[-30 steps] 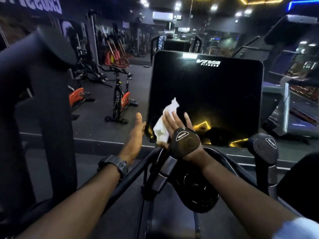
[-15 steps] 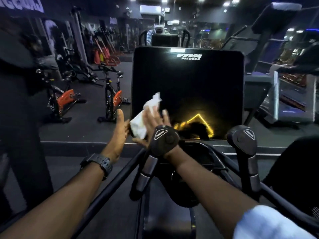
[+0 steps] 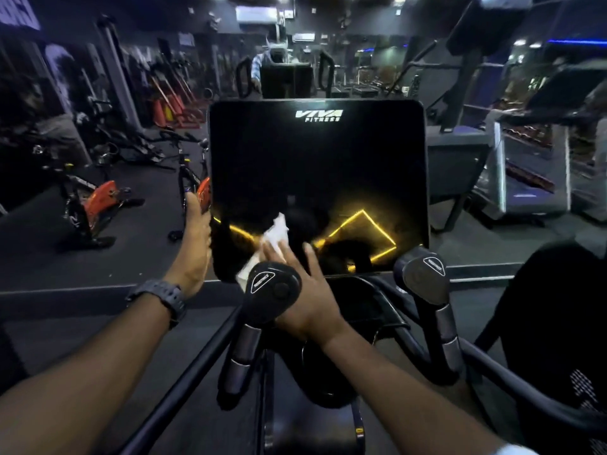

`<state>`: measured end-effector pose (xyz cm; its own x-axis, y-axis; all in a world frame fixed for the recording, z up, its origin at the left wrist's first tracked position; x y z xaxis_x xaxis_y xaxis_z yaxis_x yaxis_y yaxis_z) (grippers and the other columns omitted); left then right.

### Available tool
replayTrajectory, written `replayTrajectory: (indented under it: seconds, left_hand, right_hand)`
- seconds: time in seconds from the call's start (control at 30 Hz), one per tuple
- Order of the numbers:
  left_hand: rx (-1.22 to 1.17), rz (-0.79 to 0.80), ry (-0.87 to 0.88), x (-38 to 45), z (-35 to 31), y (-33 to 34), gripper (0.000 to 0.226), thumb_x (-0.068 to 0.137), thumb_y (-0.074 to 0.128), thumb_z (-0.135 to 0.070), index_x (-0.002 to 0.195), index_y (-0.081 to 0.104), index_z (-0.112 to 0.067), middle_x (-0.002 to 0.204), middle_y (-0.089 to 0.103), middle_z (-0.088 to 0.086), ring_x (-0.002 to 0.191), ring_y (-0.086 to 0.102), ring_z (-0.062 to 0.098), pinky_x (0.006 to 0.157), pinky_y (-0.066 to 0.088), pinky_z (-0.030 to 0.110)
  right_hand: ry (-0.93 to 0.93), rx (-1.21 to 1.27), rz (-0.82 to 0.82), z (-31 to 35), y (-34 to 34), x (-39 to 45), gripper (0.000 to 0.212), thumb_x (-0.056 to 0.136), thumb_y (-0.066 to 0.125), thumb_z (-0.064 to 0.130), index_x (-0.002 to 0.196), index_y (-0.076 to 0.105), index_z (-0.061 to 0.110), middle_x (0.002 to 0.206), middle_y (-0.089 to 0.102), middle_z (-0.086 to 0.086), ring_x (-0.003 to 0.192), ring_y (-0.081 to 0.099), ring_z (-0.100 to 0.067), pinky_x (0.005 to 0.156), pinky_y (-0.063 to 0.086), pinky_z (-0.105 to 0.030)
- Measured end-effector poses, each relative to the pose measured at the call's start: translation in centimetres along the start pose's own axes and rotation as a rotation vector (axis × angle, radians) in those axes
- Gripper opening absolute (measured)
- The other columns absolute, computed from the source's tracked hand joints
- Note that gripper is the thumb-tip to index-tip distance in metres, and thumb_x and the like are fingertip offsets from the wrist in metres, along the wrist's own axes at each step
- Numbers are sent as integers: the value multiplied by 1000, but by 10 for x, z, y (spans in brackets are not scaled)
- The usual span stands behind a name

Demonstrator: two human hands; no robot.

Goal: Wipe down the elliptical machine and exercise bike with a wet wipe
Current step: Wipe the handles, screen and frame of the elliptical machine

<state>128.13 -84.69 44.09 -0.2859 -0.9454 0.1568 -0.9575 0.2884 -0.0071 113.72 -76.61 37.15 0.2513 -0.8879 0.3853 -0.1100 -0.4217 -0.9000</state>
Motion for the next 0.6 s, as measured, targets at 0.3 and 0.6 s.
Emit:
replayTrajectory:
  seconds: [0.3, 0.6]
  left_hand:
    - [-134, 32, -98, 2, 13, -14, 105, 81, 7, -93, 150, 50, -26, 145, 60, -1, 140, 49, 18, 124, 25, 49]
    - [-141, 98, -49, 5, 17, -10, 118, 59, 31, -104, 146, 54, -28, 146, 59, -4, 139, 51, 15, 121, 28, 45]
  right_hand:
    - [153, 130, -51, -30, -17, 2, 86, 92, 15, 69, 157, 13, 14, 165, -4, -6, 151, -9, -28, 117, 6, -61]
    - [985, 259, -213, -141, -5, -80, 104, 90, 27, 79, 153, 14, -3, 160, 10, -28, 147, 12, -45, 116, 14, -66]
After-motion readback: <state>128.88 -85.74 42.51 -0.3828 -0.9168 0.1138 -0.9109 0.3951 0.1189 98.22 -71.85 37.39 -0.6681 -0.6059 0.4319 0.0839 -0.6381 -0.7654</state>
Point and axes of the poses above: each hand's wrist, its own x-axis towards the middle knuckle, its own y-axis out of the palm, z = x × y, the point moved 6 cm from there along x, towards the middle knuckle
